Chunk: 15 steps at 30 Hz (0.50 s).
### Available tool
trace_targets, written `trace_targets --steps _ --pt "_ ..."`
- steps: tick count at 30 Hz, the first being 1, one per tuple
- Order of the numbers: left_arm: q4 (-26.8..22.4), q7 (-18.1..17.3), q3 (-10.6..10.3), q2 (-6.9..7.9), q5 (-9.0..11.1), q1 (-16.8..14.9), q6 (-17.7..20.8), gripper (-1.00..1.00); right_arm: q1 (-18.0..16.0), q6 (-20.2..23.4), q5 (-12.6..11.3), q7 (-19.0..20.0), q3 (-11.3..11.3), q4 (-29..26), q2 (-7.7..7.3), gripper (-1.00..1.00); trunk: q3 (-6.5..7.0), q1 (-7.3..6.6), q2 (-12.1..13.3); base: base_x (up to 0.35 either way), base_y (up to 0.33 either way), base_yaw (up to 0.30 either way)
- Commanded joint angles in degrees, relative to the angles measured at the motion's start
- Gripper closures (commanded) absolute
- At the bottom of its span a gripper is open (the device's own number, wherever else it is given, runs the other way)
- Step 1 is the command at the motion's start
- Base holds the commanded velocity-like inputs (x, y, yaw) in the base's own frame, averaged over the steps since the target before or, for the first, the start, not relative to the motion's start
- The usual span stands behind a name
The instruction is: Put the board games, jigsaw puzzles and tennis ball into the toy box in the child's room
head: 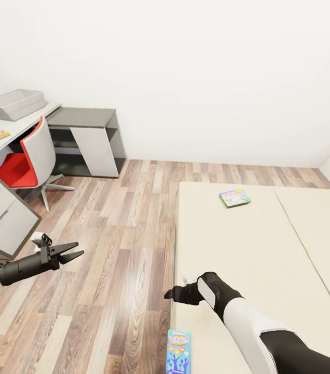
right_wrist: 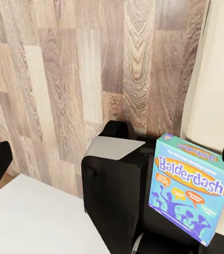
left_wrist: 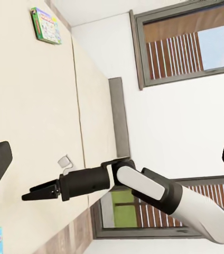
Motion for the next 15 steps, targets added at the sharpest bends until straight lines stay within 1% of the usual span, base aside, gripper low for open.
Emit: trace_targets --steps 1,15 --pt "0.14 -0.21 0.00 0.02 -0.02 -0.03 0.59 -1.00 -0.03 0.27 -0.26 -0.06 0.05 -0.08 0.00 -1.00 0.01 0.03 -0.09 0.000 0.000 0.000" --pt "0.40 -0.21 0.07 0.03 -0.04 -0.03 0.56 -1.00 -0.03 0.15 -0.26 -0.06 -0.05 -0.07 0.00 -1.00 1.34 0.03 -0.09 0.000 0.000 0.000"
